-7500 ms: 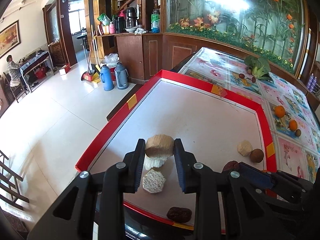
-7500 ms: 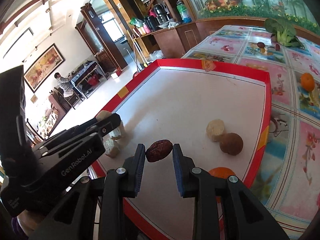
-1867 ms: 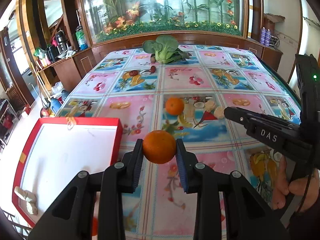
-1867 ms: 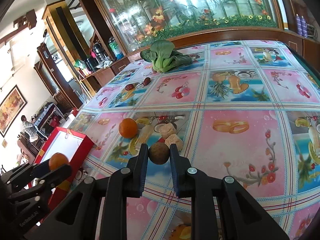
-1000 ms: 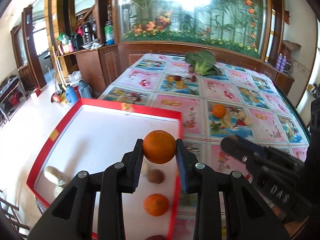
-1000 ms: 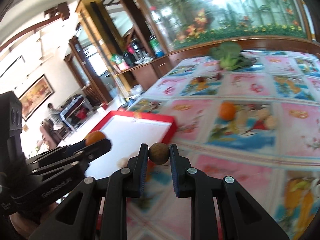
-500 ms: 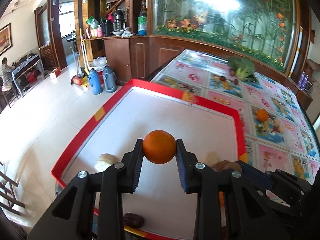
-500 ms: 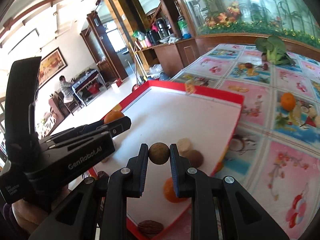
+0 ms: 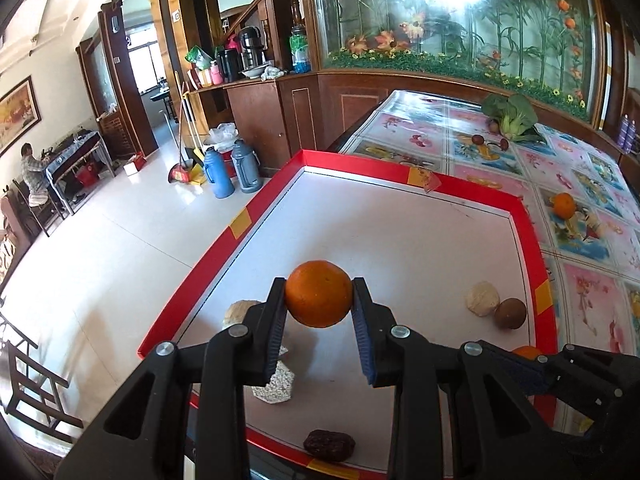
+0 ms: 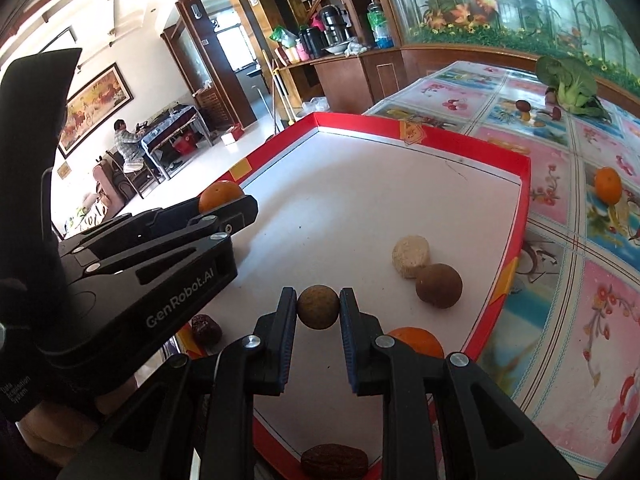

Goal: Organize fruits
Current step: 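Carry the orange and kiwi over the tray and open both grippers, then move both open grippers back to the fruit pile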

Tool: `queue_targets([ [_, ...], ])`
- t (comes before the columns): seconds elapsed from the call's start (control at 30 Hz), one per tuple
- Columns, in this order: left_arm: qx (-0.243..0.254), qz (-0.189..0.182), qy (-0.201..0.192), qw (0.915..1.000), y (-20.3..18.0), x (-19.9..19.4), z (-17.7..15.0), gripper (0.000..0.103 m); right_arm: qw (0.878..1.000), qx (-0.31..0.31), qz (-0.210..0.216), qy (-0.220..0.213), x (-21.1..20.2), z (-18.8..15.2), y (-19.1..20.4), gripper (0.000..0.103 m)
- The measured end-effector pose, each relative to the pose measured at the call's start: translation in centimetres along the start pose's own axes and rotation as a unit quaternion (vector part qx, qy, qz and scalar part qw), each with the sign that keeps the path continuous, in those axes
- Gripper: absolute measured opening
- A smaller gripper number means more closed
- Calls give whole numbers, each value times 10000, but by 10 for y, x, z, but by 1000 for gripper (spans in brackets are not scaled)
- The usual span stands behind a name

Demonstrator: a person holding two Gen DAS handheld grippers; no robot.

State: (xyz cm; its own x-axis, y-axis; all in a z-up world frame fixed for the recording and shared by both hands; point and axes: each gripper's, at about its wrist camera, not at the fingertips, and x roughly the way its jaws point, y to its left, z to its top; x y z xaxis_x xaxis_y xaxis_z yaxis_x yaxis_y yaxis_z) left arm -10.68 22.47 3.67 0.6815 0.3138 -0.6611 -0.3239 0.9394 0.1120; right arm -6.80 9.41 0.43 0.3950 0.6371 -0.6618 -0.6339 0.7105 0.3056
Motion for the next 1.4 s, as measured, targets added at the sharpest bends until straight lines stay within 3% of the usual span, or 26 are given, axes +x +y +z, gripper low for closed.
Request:
queue_targets([
  [0.13, 70, 59, 23, 10000, -3, 1, 0, 37, 9999, -130, -39, 35, 3, -1, 6, 22],
  [0.17, 75, 71, 29, 9999, -4, 1, 0, 41, 9999, -156, -29, 46, 3, 0, 6, 25],
  [0.23, 22, 83, 39, 10000, -3, 1, -1, 59, 9998, -177, 41, 33, 2, -1, 7, 35],
  [0.33, -4, 191, -16, 9998, -3, -2, 0, 69, 9997, -96, 205, -130, -6, -2, 4, 49],
  [0.53, -239, 159, -75, 9996, 2, -9, 5, 79, 9974, 152, 466, -536, -24, -5, -9, 49],
  [0.93, -123, 226, -351, 9991, -13, -26, 7, 87, 9945, 503, 419, -815, -45, -9, -32, 50],
  [1.2, 48, 167, -263, 9995, -26, -25, 4, 88, 9905, 964, -97, -979, -66, -7, -73, 50],
  [1.4, 319, -31, -210, 9993, -50, -28, 0, 88, 9807, 1392, -649, -1210, -94, -6, -122, 50],
])
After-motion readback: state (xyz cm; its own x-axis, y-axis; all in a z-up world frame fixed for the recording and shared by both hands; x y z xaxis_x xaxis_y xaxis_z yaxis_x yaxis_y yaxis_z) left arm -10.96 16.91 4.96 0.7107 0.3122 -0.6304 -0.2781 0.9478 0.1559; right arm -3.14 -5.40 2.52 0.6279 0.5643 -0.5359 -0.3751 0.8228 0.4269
